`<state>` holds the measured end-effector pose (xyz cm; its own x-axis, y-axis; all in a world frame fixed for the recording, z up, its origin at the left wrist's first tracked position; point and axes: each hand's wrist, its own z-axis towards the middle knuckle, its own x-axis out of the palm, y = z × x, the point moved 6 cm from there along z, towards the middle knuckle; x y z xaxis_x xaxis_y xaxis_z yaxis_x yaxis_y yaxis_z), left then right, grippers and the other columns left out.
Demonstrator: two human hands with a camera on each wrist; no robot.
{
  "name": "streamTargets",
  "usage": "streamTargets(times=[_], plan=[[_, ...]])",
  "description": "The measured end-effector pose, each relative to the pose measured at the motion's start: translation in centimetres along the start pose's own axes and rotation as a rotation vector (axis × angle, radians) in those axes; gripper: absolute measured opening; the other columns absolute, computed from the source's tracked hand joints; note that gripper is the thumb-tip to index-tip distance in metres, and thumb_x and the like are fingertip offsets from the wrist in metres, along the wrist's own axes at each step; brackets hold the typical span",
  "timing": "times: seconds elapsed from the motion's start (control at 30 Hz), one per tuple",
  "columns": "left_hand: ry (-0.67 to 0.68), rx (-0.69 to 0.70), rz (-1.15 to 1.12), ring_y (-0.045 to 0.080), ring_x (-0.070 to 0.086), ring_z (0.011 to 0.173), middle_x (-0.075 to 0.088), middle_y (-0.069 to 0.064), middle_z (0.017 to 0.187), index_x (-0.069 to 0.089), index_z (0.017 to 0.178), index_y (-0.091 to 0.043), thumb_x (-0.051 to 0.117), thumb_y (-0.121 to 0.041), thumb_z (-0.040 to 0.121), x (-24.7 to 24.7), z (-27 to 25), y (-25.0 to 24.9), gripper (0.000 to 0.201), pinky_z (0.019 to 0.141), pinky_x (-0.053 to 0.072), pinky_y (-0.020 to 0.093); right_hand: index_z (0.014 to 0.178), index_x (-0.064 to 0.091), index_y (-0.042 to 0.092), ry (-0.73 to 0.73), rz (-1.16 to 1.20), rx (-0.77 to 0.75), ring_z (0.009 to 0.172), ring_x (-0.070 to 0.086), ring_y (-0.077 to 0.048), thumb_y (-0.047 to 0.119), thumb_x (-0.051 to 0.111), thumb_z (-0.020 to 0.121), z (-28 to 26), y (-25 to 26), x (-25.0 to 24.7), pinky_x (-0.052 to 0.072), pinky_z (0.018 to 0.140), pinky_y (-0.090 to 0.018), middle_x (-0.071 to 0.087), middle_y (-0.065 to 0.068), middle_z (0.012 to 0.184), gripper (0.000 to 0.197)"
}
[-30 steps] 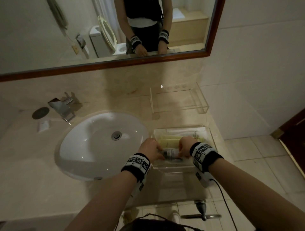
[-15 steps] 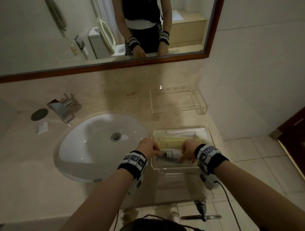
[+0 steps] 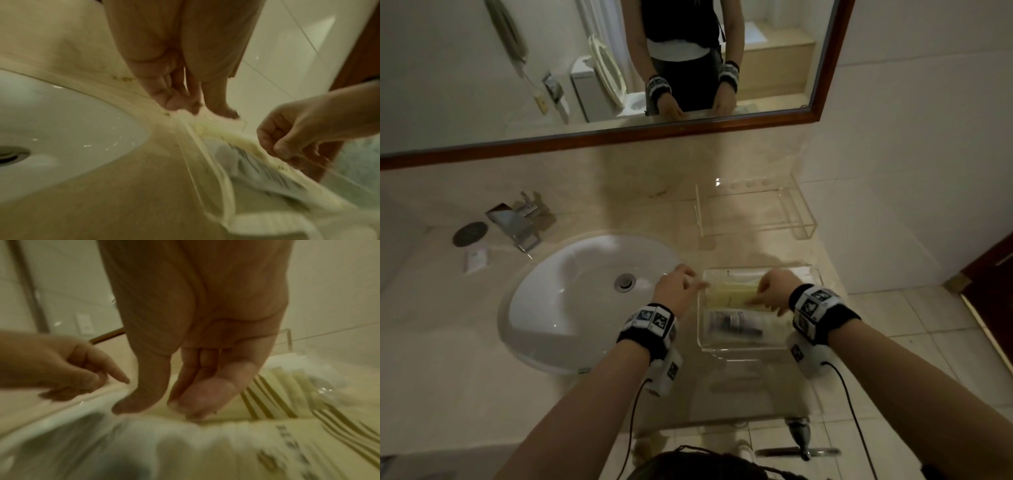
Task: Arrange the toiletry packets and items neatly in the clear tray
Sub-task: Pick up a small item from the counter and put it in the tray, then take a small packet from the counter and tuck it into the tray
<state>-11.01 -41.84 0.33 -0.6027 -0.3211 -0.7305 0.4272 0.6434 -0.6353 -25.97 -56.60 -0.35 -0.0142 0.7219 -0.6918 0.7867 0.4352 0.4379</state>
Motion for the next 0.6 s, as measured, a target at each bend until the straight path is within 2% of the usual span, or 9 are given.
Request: streamTargets(times=[0.07,0.17,0.27,0.37,0.4,0.5,0.6], plan=[[-0.075,-0.038,0.035,0.027,0.062,0.086,0.067,0.012,0.1,0.056,0.109,-0.009,0.049,-0.035,0.096,-1.8,0.5,1.1,0.03,0.073,0.046,0.03,0.079,0.064,0.007,-0.097,0.101,-0.018,0.055,0.058,-0.016,0.045,0.062,0.087,0.2,1.0,-1.5,0.049,0.047,-0.023,0.062,-0.005,0.066,0.039],[-0.075,-0.107,0.098,0.03,0.062,0.094,0.066,0.012,0.107,0.057,0.11,-0.01,0.041,-0.025,0.099,-3.8,1.0,3.7,0.024,0.075,0.047,0.032,0.079,0.064,0.005,-0.132,0.113,-0.07,0.054,0.058,-0.015,0.042,0.05,0.095,0.8,3.7,-1.8,0.05,0.046,-0.023,0.062,-0.007,0.069,0.042],[-0.09,-0.168,0.116,0.03,0.061,0.096,0.066,0.012,0.11,0.06,0.109,-0.009,0.041,-0.022,0.099,-5.9,0.7,6.9,0.025,0.085,0.05,0.037,0.081,0.064,0.007,-0.078,0.067,-0.138,0.059,0.06,-0.018,0.04,0.046,0.098,1.7,7.7,-0.1,0.055,0.051,-0.027,0.063,-0.008,0.073,0.041],[-0.121,-0.237,0.099,0.031,0.058,0.084,0.065,0.013,0.097,0.059,0.104,-0.005,0.042,-0.022,0.098,-8.1,-0.2,10.5,0.025,0.077,0.049,0.038,0.083,0.063,0.008,0.006,0.031,-0.198,0.071,0.066,-0.025,0.039,0.044,0.098,2.5,12.3,2.4,0.061,0.068,-0.036,0.063,-0.006,0.073,0.04],[-0.135,-0.275,0.078,0.032,0.06,0.085,0.065,0.013,0.096,0.059,0.102,-0.005,0.042,-0.022,0.098,-9.0,-0.7,12.1,0.025,0.078,0.05,0.04,0.084,0.064,0.008,0.037,0.003,-0.226,0.073,0.068,-0.027,0.04,0.044,0.098,2.8,14.2,3.3,0.061,0.071,-0.039,0.064,-0.005,0.073,0.041],[-0.174,-0.349,0.024,0.033,0.062,0.086,0.067,0.015,0.095,0.061,0.097,-0.006,0.045,-0.022,0.095,-11.6,-1.6,16.4,0.023,0.081,0.052,0.042,0.087,0.067,0.004,0.115,-0.055,-0.301,0.069,0.069,-0.028,0.038,0.044,0.098,3.6,19.5,6.0,0.061,0.071,-0.041,0.067,-0.008,0.074,0.042],[-0.246,-0.407,-0.007,0.028,0.054,0.072,0.062,0.015,0.087,0.051,0.089,-0.006,0.042,-0.019,0.096,-14.8,-2.3,20.9,0.018,0.068,0.046,0.037,0.09,0.067,-0.002,0.154,-0.093,-0.356,0.066,0.065,-0.028,0.031,0.045,0.099,4.5,24.9,8.8,0.061,0.066,-0.038,0.068,-0.014,0.078,0.041]])
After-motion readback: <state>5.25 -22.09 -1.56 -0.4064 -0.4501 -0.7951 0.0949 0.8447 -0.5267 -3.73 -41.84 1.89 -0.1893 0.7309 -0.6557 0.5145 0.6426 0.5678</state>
